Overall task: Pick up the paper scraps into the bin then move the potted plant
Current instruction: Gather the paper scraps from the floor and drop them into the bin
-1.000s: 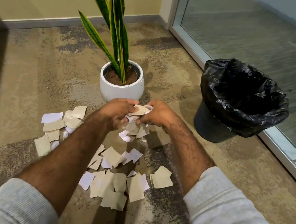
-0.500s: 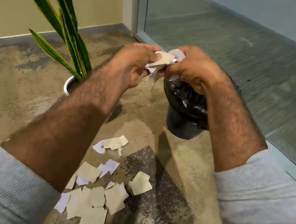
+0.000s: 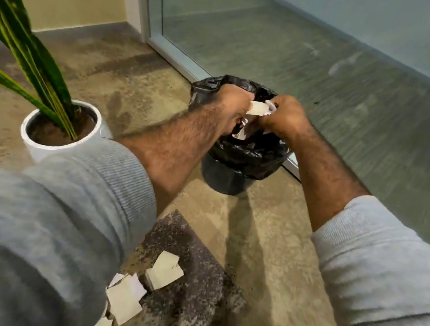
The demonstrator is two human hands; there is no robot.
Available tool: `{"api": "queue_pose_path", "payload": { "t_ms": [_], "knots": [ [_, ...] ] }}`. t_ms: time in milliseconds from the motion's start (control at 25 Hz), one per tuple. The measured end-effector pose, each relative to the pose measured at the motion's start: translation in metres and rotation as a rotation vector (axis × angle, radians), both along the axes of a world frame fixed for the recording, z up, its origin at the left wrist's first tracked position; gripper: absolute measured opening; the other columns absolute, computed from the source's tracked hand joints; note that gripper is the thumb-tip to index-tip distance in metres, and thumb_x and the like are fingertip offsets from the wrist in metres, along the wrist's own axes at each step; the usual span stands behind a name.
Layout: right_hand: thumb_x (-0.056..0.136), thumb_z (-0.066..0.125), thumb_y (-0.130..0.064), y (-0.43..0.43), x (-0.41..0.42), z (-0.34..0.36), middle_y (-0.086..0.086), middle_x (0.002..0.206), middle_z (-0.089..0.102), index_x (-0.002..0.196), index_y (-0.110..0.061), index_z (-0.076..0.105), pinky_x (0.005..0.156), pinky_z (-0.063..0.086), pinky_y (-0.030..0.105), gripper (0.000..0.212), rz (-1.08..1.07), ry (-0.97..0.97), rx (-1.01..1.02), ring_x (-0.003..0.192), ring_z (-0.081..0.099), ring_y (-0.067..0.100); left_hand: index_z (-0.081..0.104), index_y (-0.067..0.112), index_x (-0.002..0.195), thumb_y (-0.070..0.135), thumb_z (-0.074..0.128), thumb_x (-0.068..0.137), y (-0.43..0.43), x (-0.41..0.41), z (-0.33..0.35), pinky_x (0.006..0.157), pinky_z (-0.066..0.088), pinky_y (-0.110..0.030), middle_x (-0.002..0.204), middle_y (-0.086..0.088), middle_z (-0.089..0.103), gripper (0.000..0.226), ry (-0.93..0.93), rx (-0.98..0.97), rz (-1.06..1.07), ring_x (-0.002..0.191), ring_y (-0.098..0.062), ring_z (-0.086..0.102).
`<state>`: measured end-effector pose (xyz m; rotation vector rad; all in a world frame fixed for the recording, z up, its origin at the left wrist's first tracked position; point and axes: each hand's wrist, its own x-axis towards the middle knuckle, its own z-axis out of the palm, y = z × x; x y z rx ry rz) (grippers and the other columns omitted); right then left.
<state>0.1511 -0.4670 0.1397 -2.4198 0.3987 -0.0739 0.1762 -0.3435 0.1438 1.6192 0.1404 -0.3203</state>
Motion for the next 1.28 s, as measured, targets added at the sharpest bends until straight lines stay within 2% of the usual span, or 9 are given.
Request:
{"api": "queue_pose_path", "payload": {
  "t_ms": [160, 280, 440, 640, 800, 920, 1040, 1120, 1280],
  "knots": [
    [0.068, 0.091, -0.016, 0.000, 0.012, -0.006, 0.009, 0.114, 0.069, 0.113, -0.014, 0.068, 0.068, 0.051, 0.028, 0.051, 0.050, 0.023, -0.094, 0.087, 0.066, 0.018, 0.068, 0.001, 0.096, 0.002, 0.056, 0.094, 0.001, 0.007, 0.002, 0.072, 0.057, -0.040, 0.098, -0.020, 0.072, 0.012, 0.024, 0.033, 0.000, 0.082, -0.033, 0.072],
    [0.067, 0.092, -0.025, 0.000, 0.017, -0.005, 0.010, 0.141, 0.056, 0.142, -0.017, 0.052, 0.091, 0.052, 0.029, 0.086, 0.148, 0.064, -0.204, 0.117, 0.062, 0.024, 0.066, 0.007, 0.100, 0.013, 0.056, 0.097, 0.005, 0.009, 0.007, 0.067, 0.044, -0.028, 0.095, -0.014, 0.063, 0.013, -0.002, 0.008, -0.065, 0.074, -0.025, 0.058],
    [0.063, 0.094, -0.029, 0.001, 0.012, -0.002, 0.013, 0.147, 0.047, 0.147, -0.024, 0.046, 0.102, 0.050, 0.035, 0.098, 0.180, 0.115, -0.269, 0.127, 0.056, 0.030, 0.070, 0.006, 0.116, 0.044, 0.040, 0.106, 0.011, 0.006, 0.018, 0.063, 0.041, -0.025, 0.111, -0.009, 0.065, 0.050, -0.025, -0.018, -0.169, 0.084, -0.012, 0.059],
    [0.081, 0.079, -0.024, 0.035, -0.001, 0.010, 0.008, 0.133, 0.063, 0.137, -0.022, 0.061, 0.103, 0.051, 0.039, 0.059, 0.255, -0.166, -0.251, 0.122, 0.061, 0.023, 0.070, 0.014, 0.127, 0.054, 0.030, 0.105, 0.042, -0.011, 0.014, 0.100, 0.051, -0.031, 0.126, -0.004, 0.070, 0.061, -0.283, 0.034, -0.169, 0.113, -0.013, 0.067],
    [0.086, 0.064, -0.022, 0.121, -0.024, 0.011, -0.009, 0.096, 0.061, 0.111, -0.020, 0.072, 0.073, 0.041, 0.017, 0.026, 0.412, -0.460, -0.216, 0.091, 0.055, 0.008, 0.070, 0.016, 0.129, 0.054, 0.028, 0.105, 0.107, -0.037, -0.021, 0.098, 0.051, -0.015, 0.127, 0.002, 0.072, 0.060, -0.475, -0.006, 0.067, 0.115, 0.000, 0.066],
    [0.086, 0.064, -0.022, 0.182, -0.048, -0.016, -0.009, 0.102, 0.066, 0.106, -0.023, 0.075, 0.072, 0.044, 0.018, 0.023, 0.567, -0.417, -0.102, 0.089, 0.057, 0.007, 0.071, 0.017, 0.122, 0.054, 0.028, 0.106, 0.167, -0.054, -0.064, 0.105, 0.050, -0.029, 0.125, -0.001, 0.072, 0.059, -0.357, -0.055, 0.266, 0.117, -0.009, 0.066],
    [0.086, 0.069, -0.022, 0.203, -0.073, -0.078, 0.004, 0.122, 0.070, 0.118, -0.018, 0.072, 0.095, 0.049, 0.032, 0.033, 0.691, 0.019, -0.116, 0.112, 0.064, 0.020, 0.069, 0.014, 0.119, 0.040, 0.030, 0.109, 0.201, -0.101, -0.134, 0.101, 0.043, -0.029, 0.125, -0.010, 0.070, 0.048, -0.216, 0.249, 0.372, 0.120, -0.026, 0.063],
    [0.079, 0.075, -0.025, 0.202, -0.099, -0.126, 0.005, 0.111, 0.074, 0.108, -0.018, 0.075, 0.091, 0.055, 0.036, 0.030, 0.630, 0.269, -0.055, 0.104, 0.068, 0.023, 0.063, 0.012, 0.128, 0.039, 0.035, 0.107, 0.206, -0.157, -0.183, 0.105, 0.041, -0.036, 0.131, -0.011, 0.065, 0.044, -0.210, 0.516, 0.343, 0.126, -0.031, 0.057],
    [0.082, 0.074, -0.031, 0.189, -0.146, -0.194, 0.011, 0.092, 0.073, 0.092, -0.011, 0.075, 0.077, 0.056, 0.037, 0.022, 0.420, 0.323, -0.035, 0.089, 0.071, 0.030, 0.032, 0.025, 0.156, 0.059, 0.035, 0.100, 0.203, -0.283, -0.250, 0.126, 0.013, -0.051, 0.166, -0.003, 0.021, 0.066, -0.441, 1.073, -0.078, 0.155, -0.024, 0.019]
  ]
}}
